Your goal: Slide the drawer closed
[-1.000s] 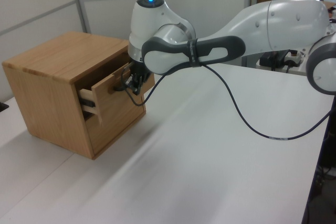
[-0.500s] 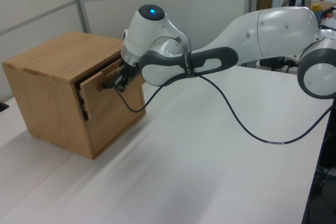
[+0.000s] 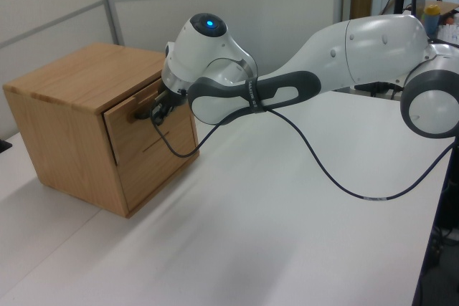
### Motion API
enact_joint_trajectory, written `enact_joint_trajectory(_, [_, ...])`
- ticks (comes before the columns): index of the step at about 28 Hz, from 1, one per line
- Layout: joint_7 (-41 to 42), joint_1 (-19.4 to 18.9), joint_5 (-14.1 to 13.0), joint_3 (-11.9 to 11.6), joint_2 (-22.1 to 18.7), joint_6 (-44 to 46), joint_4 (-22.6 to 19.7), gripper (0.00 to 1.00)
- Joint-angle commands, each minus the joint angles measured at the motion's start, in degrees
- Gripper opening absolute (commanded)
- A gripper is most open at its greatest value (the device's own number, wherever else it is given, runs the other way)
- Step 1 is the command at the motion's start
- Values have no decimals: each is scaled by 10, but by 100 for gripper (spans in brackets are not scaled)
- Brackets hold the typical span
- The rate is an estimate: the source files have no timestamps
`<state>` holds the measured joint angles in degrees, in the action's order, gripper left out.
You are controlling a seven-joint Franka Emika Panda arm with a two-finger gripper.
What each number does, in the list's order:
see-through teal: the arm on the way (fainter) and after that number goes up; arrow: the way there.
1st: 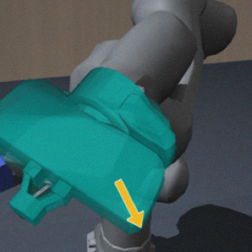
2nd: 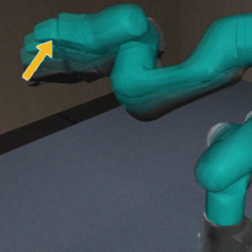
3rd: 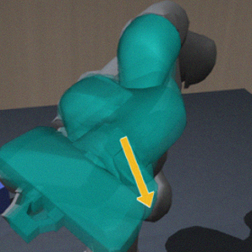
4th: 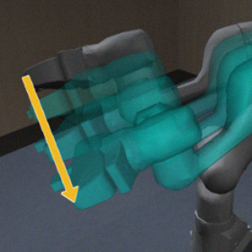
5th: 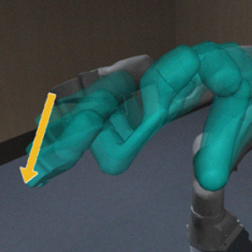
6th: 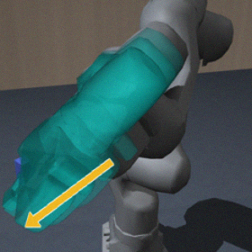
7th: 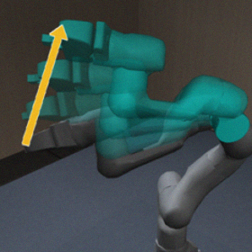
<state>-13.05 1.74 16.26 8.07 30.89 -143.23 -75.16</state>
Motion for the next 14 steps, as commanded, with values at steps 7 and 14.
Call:
enact_joint_trajectory(7, [-33,-10,4,-8,-32,135,13,0])
enact_joint_trajectory(14, [6,-10,-25,-4,-70,323,12,0])
